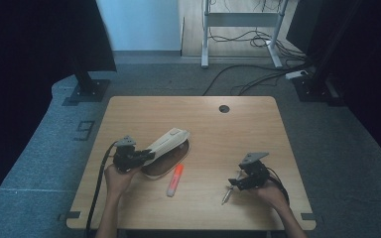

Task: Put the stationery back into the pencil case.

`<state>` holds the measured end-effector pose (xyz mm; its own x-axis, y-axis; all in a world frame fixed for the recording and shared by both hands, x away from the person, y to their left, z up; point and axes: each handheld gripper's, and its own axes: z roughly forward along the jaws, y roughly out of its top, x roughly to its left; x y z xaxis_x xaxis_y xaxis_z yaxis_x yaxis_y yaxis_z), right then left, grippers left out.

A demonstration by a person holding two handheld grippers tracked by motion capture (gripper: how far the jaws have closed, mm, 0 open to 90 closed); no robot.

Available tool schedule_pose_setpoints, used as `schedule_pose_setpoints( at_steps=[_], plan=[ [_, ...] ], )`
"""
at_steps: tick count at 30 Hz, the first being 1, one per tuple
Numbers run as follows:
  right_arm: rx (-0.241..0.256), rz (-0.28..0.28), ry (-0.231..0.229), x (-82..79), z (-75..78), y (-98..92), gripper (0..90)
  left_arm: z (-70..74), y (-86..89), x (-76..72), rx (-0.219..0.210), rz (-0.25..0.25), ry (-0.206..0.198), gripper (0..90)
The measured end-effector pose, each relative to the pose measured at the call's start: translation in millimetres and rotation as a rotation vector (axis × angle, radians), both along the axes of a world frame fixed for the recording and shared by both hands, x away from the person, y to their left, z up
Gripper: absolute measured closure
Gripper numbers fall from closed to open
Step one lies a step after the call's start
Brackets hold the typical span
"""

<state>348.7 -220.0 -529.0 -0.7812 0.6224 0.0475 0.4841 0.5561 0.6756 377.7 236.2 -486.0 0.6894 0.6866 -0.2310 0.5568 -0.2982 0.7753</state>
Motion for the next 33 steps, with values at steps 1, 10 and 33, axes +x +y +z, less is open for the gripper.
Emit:
schedule_pose_setpoints(
  at_steps=[1,10,33],
  plan=[
    [-0.001,0.003,0.002,-0.7,0.0,-1.0,22.3,0.1,0.1,0.0,-0.001,0.000,0.000,74.8],
    [0.041,0.028,0.011,-17.9,1.2,-5.3,35.8,0.3,-0.3,-0.1,0.000,-0.002,0.001,74.7],
    [0.086,0.099,0.048,-35.2,-11.6,14.8,80.6,0.0,-0.3,0.3,-0.004,-0.009,0.004,74.4]
  ],
)
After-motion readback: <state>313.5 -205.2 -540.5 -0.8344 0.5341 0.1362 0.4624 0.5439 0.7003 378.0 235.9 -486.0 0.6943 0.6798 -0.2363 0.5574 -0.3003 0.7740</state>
